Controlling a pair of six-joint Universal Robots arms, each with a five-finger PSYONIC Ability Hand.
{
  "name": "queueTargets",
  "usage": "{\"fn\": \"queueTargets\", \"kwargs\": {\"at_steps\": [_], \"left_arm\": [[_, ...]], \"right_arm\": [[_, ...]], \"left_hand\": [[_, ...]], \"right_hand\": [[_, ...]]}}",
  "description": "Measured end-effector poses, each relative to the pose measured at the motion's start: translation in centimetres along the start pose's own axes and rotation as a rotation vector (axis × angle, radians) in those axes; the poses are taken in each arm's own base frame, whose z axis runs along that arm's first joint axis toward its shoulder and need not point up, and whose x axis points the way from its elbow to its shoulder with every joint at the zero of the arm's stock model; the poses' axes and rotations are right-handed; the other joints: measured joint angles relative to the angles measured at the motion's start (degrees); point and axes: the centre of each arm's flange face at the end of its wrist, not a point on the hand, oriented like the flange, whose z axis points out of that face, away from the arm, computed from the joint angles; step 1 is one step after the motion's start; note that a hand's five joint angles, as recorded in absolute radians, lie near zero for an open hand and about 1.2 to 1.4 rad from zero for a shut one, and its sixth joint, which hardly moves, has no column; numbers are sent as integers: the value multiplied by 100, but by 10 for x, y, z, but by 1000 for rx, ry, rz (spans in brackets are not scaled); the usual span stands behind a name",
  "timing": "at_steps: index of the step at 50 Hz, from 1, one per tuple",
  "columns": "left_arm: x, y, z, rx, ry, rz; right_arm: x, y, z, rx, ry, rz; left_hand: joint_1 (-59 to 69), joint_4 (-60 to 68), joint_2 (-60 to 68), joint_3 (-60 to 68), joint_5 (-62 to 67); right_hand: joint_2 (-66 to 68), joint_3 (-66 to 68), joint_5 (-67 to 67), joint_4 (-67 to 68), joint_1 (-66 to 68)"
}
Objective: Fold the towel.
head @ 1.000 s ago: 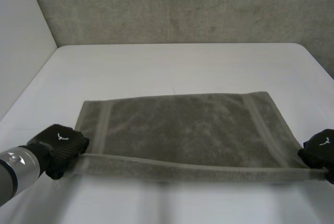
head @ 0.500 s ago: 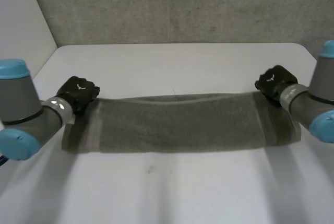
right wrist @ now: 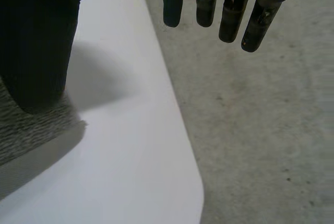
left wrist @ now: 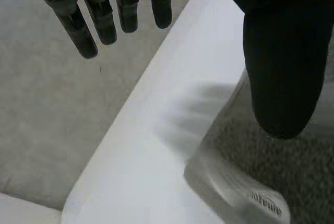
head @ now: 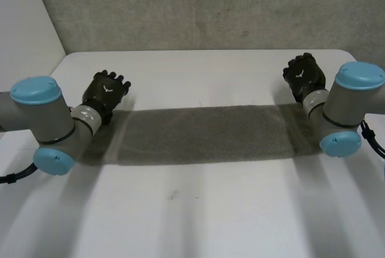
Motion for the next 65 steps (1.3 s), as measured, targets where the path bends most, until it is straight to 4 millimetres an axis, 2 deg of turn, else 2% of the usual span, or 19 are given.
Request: {"fn": "queueTargets", "kwargs": {"at_steps": [3,4,6,8,11,14,17,21,22,29,30,37,42,45,46,56,65], "left_arm": [[-3,-13,-7,21,-4,3],[-3,-13,-7,21,-4,3],[-9,-25,-14,38,-13,-3],[-10,-29,-17,42,-16,-6],[-22,-45,-33,65,-35,-40],[-32,-58,-47,87,-52,-94],[-46,-76,-69,122,-78,-232],[-54,-81,-80,139,-92,-322],[-63,-85,-92,155,-109,-444],[-73,-82,-108,161,-132,-643],[-73,-79,-111,153,-135,-690],[-64,-68,-116,116,-125,-734],[-56,-62,-118,91,-114,-732],[-54,-60,-119,85,-110,-731],[-54,-60,-119,84,-109,-731],[-51,-59,-119,80,-104,-731],[-51,-57,-119,76,-104,-732]], "right_arm": [[18,-12,-9,16,40,44],[18,-12,-9,16,40,44],[35,-22,-22,30,63,114],[40,-25,-26,34,68,140],[60,-36,-46,54,67,279],[70,-38,-63,56,30,394],[77,-31,-87,13,-64,515],[78,-24,-97,-26,-112,553],[76,-12,-111,-101,-182,600],[68,6,-126,-212,-253,639],[58,23,-133,-279,-285,638],[39,44,-133,-296,-294,562],[29,59,-126,-268,-266,499],[27,62,-124,-261,-255,490],[27,65,-121,-254,-244,485],[23,75,-113,-232,-217,478],[21,80,-108,-222,-205,477]], "left_hand": [[-231,-259,-264,-266,-211],[-231,-259,-264,-266,-211],[-293,-326,-342,-349,-258],[-321,-351,-361,-371,-265],[-337,-374,-394,-407,-281],[-337,-389,-405,-412,-285],[-337,-396,-411,-413,-285],[-337,-396,-412,-415,-285],[-338,-396,-412,-415,-285],[-359,-396,-414,-416,-285],[-359,-396,-414,-416,-285],[-359,-396,-414,-416,-285],[-359,-396,-414,-416,-285],[-359,-395,-414,-416,-285],[-359,-396,-414,-416,-285],[-359,-395,-414,-415,-285],[-359,-396,-414,-416,-285]], "right_hand": [[0,0,-18,0,0],[0,0,-18,0,0],[0,0,-19,0,0],[0,0,-20,0,0],[0,0,-20,2,0],[0,0,-21,0,0],[0,0,-27,0,0],[0,0,-33,0,0],[0,0,-41,0,0],[0,0,-43,0,0],[0,0,-43,0,0],[0,0,-43,2,0],[573,736,547,643,428],[949,1100,866,999,771],[1498,1620,1350,1520,1228],[2652,2750,2388,2649,2193],[2919,3036,2671,2937,2412]]}}
